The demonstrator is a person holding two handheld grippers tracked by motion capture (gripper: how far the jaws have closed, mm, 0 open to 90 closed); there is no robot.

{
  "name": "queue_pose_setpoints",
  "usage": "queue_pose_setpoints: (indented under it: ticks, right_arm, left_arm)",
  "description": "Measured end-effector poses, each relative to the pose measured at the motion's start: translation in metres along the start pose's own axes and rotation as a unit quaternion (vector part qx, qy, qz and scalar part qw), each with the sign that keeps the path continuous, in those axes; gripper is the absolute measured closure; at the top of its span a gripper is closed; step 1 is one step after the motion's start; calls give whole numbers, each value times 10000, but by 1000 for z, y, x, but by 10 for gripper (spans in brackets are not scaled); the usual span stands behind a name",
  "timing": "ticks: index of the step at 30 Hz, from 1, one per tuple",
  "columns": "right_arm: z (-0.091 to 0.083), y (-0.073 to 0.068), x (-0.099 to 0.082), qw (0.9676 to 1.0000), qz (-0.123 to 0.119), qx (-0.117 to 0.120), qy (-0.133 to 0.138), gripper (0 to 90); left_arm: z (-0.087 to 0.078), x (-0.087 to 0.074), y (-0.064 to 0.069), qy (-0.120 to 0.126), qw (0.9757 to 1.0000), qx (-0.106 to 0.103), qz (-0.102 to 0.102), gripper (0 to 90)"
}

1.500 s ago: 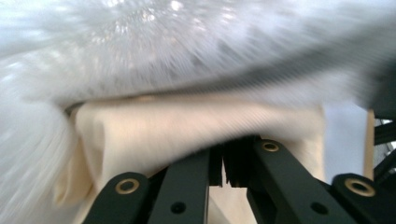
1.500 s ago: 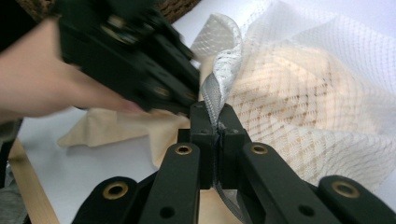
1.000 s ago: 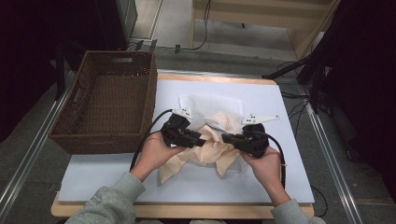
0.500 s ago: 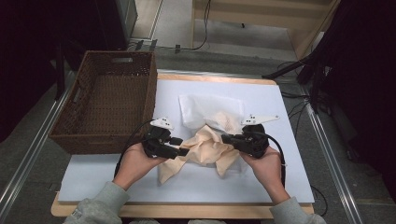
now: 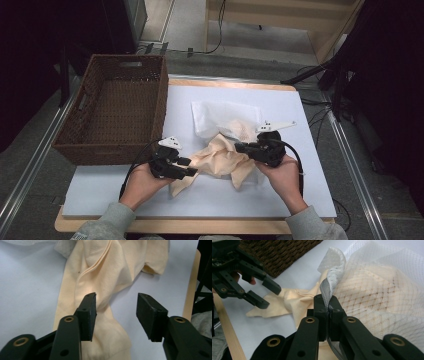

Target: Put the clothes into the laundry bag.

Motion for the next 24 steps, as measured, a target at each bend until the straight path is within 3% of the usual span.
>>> queue_pose_setpoints:
  ticks: [5, 9, 13, 16, 19, 24]
  right_arm:
    - [-1, -1, 2, 10000, -14, -5, 21, 883]
    - [-2, 1, 3, 10000, -7, -26, 42, 883]
    - [0, -1, 2, 10000, -19, -33, 7, 883]
    - [-1, -2, 2, 10000, -1, -14, 2, 883]
    - [-2, -1, 3, 10000, 11, -16, 17, 883]
    - [-1, -1, 4, 10000, 31, -20, 24, 883]
  left_arm:
    - [12, -1, -5, -163, 9997, 153, 67, 648]
    - [3, 10, -16, 117, 9999, 110, -25, 781]
    - [2, 23, -27, 182, 9992, 340, -47, 900]
    - [11, 27, -34, 169, 9988, 428, -149, 900]
    - [26, 23, -39, -80, 9987, 479, -139, 900]
    - [46, 25, -30, -242, 9994, 255, -39, 900]
Point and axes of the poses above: each handheld gripper's, and its own axes: z roughly forward along the jaws, x roughly out of its top, y roughly to its right, the point moved 10 cm from there along z, roughly forward along the jaws, and after that the axes turned 7 degrees about -y, right-handed, at the moved point
